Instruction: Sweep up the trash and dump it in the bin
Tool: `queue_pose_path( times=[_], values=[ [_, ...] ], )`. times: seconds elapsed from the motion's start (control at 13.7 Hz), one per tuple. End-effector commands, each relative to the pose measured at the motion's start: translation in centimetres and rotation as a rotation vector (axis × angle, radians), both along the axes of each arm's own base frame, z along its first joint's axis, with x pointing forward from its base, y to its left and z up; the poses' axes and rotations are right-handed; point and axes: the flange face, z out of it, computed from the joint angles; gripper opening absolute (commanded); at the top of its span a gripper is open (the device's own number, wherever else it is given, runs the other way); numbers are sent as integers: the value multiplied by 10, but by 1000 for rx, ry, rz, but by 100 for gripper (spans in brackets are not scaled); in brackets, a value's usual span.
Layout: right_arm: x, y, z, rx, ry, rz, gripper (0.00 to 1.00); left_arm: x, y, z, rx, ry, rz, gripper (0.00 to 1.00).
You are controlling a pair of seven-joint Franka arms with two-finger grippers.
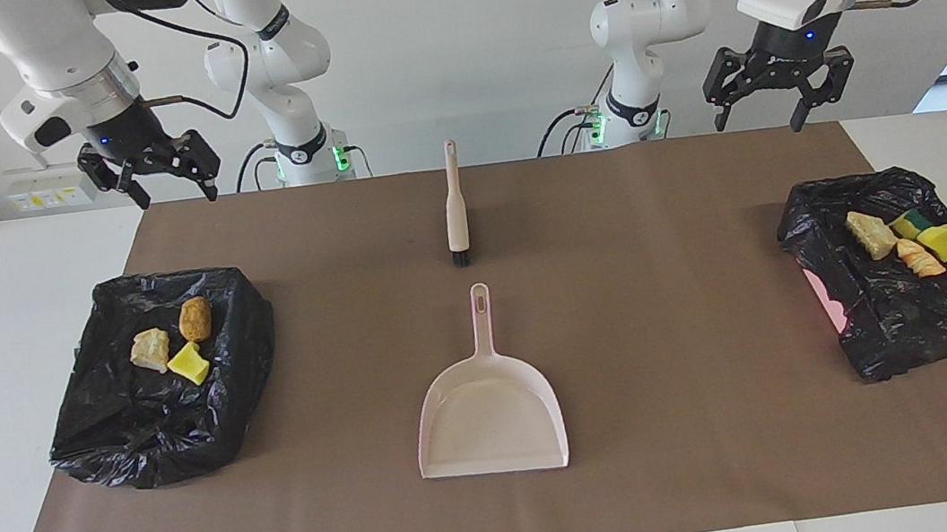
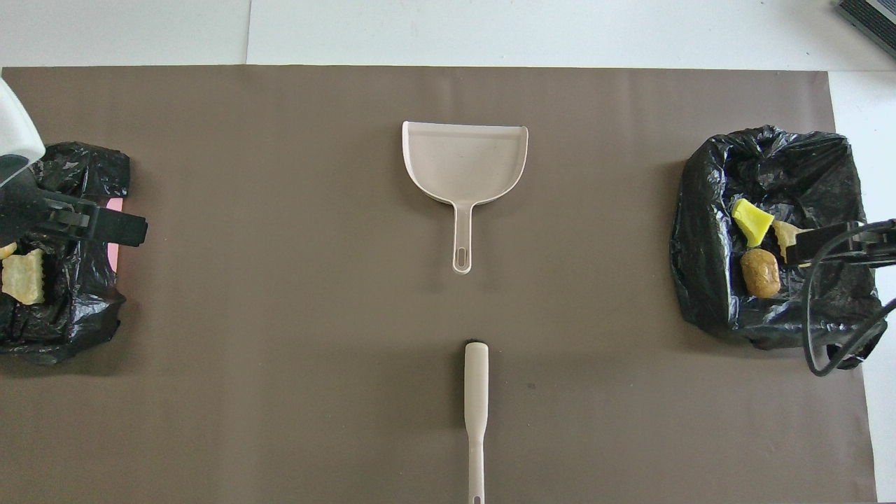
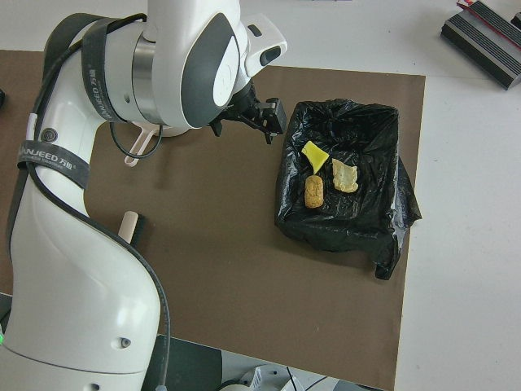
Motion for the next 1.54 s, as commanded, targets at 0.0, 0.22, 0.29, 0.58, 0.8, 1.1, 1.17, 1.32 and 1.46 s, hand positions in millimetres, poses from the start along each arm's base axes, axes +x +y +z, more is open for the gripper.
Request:
queue_pose_path(
  times=[0.0, 0.22, 0.29, 0.58, 0.8, 1.1, 1.17, 1.32, 1.46],
  values=[
    [-2, -2, 0, 13, 13, 23, 100, -2, 5, 4, -11, 23, 5, 100],
    [-2, -3, -1, 12, 13, 23, 100, -2, 23, 9, -19, 16, 31, 100],
    [-1, -2, 0, 12, 12, 24, 100, -3, 29, 9, -18, 30, 40, 100],
    [-2, -3, -1, 12, 15, 23, 100, -2, 26, 4, -10, 52, 35, 100],
    [-1, -3, -1, 12, 12, 23, 100, 1, 27, 1, -5, 76, 36, 100],
    [-1, -3, -1, 12, 12, 23, 100, 1, 27, 2, -11, 75, 37, 100],
    [-1, -3, -1, 12, 12, 23, 100, 1, 27, 1, -11, 77, 37, 100],
    [-1, -3, -1, 12, 12, 23, 100, 0, 27, 4, -10, 74, 37, 100],
    [-1, -3, -1, 12, 12, 23, 100, -2, 24, 5, -10, 74, 31, 100]
  ],
)
